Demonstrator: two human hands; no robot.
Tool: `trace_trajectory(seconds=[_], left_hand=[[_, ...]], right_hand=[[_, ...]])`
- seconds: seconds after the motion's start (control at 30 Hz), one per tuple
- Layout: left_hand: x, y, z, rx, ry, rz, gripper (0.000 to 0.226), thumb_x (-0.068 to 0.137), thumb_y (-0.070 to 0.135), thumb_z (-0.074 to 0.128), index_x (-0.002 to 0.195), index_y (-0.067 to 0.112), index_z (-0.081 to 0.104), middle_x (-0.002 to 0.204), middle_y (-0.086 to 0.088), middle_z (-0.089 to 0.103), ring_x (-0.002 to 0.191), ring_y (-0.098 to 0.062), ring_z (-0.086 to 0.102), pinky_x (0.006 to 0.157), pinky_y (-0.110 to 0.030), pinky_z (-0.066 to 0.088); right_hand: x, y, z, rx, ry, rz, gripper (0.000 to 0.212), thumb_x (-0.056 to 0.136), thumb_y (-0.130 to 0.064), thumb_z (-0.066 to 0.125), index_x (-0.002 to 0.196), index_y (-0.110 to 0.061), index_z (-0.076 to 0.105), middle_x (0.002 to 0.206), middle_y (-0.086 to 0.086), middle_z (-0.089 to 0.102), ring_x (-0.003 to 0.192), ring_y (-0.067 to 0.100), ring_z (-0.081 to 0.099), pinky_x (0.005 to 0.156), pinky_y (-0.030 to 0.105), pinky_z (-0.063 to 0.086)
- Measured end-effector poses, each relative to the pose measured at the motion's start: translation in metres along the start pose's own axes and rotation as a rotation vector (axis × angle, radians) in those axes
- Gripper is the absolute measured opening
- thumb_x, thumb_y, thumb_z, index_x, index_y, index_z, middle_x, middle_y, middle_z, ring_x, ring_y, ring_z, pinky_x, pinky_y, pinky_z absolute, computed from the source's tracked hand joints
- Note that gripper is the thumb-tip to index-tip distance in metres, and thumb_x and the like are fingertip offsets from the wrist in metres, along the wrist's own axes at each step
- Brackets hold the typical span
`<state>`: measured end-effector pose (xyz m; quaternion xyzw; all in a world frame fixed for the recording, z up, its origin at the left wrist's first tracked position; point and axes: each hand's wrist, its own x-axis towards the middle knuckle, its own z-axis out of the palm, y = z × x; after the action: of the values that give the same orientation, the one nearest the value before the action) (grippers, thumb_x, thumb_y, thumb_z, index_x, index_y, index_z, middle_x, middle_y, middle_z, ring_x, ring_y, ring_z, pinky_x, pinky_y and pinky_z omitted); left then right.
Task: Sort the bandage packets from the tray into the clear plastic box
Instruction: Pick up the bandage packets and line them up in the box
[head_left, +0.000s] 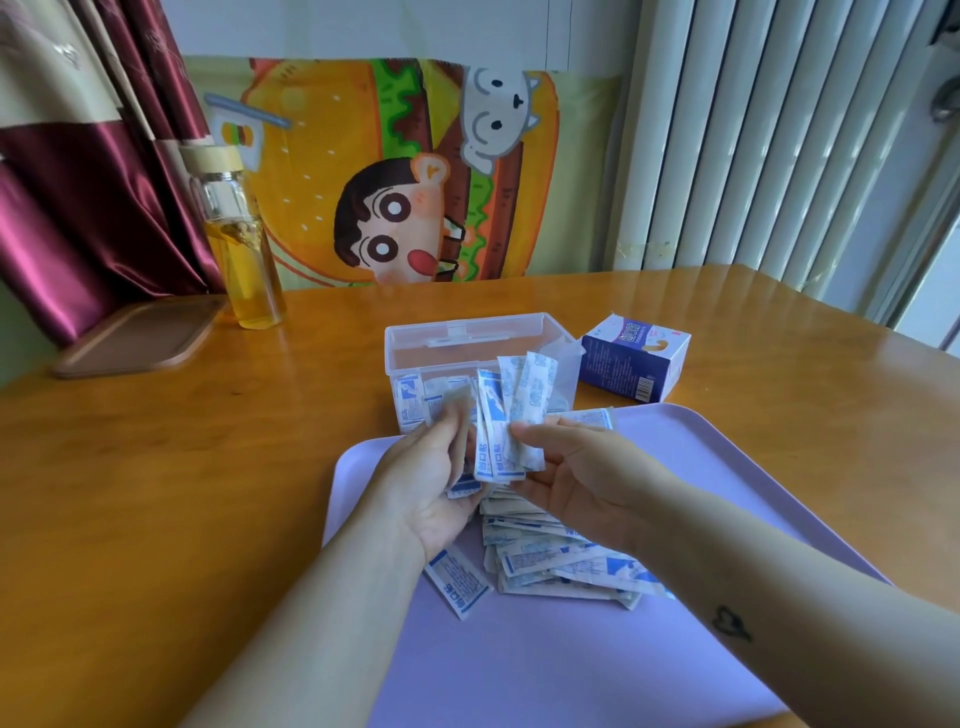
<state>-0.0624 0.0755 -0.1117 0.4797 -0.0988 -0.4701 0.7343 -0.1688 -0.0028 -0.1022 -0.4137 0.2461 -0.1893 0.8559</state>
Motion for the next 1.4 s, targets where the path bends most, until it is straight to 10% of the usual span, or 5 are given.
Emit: trace_trajectory(seconds=[0.27,0.5,0.77,1.13,1.4], left_hand=[[-0.004,-0.004,0.006,-0.012,-0.030,-0.031,0.019,0.095,0.008,0.048,0.090,0.014,0.066,0.069,-0.005,0.066,0.051,-0.010,0.054,0.056,-0.023,0.038],[-0.007,0.002,0.006,-0.155,-0.091,-0.135,0.052,0.099,0.050,0.029,0.110,0.014,0.066,0.105,-0.013,0.071,0.095,-0.025,0.065,0.088,-0.033,0.045],[-0.005,0.004,0.004,-0.255,-0.089,-0.035,0.057,0.096,0.057,0.029,0.108,0.013,0.063,0.092,-0.012,0.074,0.076,-0.023,0.072,0.072,-0.034,0.058],[-0.013,0.008,0.007,-0.241,-0.238,-0.040,0.041,0.098,0.036,0.038,0.114,0.007,0.063,0.099,-0.015,0.072,0.081,-0.025,0.072,0.077,-0.036,0.053],[-0.009,0.022,0.001,-0.382,-0.008,0.031,0.014,0.097,0.013,0.046,0.107,0.007,0.054,0.080,-0.004,0.066,0.046,-0.009,0.061,0.056,-0.024,0.053]], right_hand=[[0.002,-0.001,0.007,-0.020,-0.019,-0.045,0.032,0.091,0.001,0.051,0.121,0.013,0.050,0.096,0.021,0.068,0.071,0.024,0.068,0.068,0.032,0.058],[0.003,-0.001,0.009,-0.128,0.011,-0.082,0.022,0.090,-0.001,0.055,0.111,0.000,0.052,0.097,0.024,0.067,0.074,0.027,0.069,0.063,0.031,0.059],[0.003,-0.006,0.011,-0.301,0.135,-0.112,0.008,0.086,-0.008,0.063,0.082,-0.010,0.056,0.065,0.000,0.067,0.051,0.009,0.056,0.046,0.019,0.042],[0.008,0.002,0.017,-0.524,0.149,-0.189,0.010,0.083,-0.008,0.068,0.075,-0.011,0.062,0.077,0.005,0.065,0.062,0.011,0.061,0.055,0.019,0.048],[0.000,-0.023,-0.002,-0.901,0.218,-0.239,0.011,0.080,-0.020,0.073,0.085,-0.021,0.062,0.070,-0.003,0.065,0.053,0.003,0.053,0.049,0.013,0.039]])
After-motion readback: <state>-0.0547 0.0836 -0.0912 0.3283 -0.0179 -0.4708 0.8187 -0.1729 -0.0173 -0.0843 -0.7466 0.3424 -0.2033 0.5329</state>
